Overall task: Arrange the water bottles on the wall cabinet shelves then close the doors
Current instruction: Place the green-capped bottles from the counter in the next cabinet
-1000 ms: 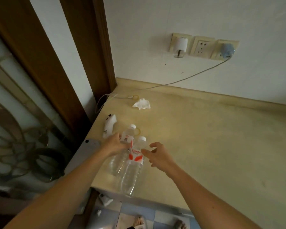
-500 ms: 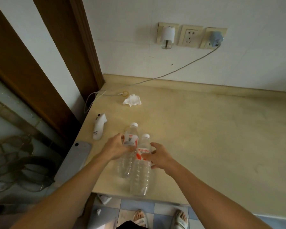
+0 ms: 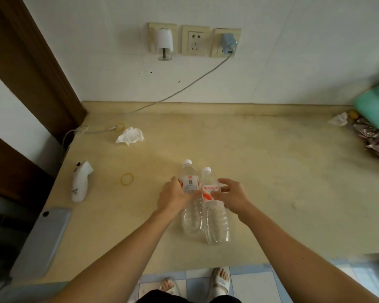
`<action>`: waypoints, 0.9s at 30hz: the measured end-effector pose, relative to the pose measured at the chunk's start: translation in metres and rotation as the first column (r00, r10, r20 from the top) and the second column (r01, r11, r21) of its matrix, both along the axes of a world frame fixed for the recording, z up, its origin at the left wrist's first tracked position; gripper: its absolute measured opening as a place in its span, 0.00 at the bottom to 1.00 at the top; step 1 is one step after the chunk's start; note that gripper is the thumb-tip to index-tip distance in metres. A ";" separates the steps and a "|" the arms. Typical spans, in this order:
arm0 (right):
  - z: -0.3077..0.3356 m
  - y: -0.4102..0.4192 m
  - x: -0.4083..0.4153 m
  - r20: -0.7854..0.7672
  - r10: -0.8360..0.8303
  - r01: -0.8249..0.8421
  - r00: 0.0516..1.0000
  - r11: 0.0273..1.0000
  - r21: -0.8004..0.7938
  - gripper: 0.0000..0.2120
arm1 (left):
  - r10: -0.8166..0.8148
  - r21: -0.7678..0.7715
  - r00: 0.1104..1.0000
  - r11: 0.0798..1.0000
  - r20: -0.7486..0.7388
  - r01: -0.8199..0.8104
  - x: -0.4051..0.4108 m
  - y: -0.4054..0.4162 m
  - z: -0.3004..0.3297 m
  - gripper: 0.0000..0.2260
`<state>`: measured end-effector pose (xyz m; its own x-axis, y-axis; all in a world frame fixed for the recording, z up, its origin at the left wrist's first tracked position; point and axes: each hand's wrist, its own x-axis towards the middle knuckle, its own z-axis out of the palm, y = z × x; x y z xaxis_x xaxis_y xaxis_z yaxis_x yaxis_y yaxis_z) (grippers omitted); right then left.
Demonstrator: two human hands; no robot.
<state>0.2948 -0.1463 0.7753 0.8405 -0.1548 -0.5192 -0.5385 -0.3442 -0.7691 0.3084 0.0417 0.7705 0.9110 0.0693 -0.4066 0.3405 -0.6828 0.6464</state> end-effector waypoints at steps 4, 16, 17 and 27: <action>-0.003 -0.014 0.004 -0.013 0.009 -0.009 1.000 1.000 -0.010 0.31 | -0.038 -0.001 0.999 0.999 -0.012 0.038 0.004 -0.008 0.000 0.37; -0.018 -0.019 0.054 -0.025 0.080 -0.080 0.996 0.997 0.003 0.28 | -0.043 -0.043 0.997 0.998 0.067 0.046 0.053 -0.007 0.004 0.26; -0.020 -0.018 0.059 -0.037 0.073 -0.073 0.997 0.997 0.014 0.28 | -0.041 -0.055 0.998 0.998 0.051 0.044 0.057 -0.009 0.003 0.25; -0.034 0.004 0.095 -0.077 0.035 -0.032 0.996 0.999 0.043 0.13 | 0.109 -0.310 0.985 0.940 -0.131 -0.145 0.082 -0.022 -0.006 0.27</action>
<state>0.3896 -0.1420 0.7418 0.8014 -0.1038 -0.5890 -0.5862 -0.3312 -0.7393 0.3905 0.0200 0.7650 0.8516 0.0320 -0.5233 0.4918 -0.3946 0.7762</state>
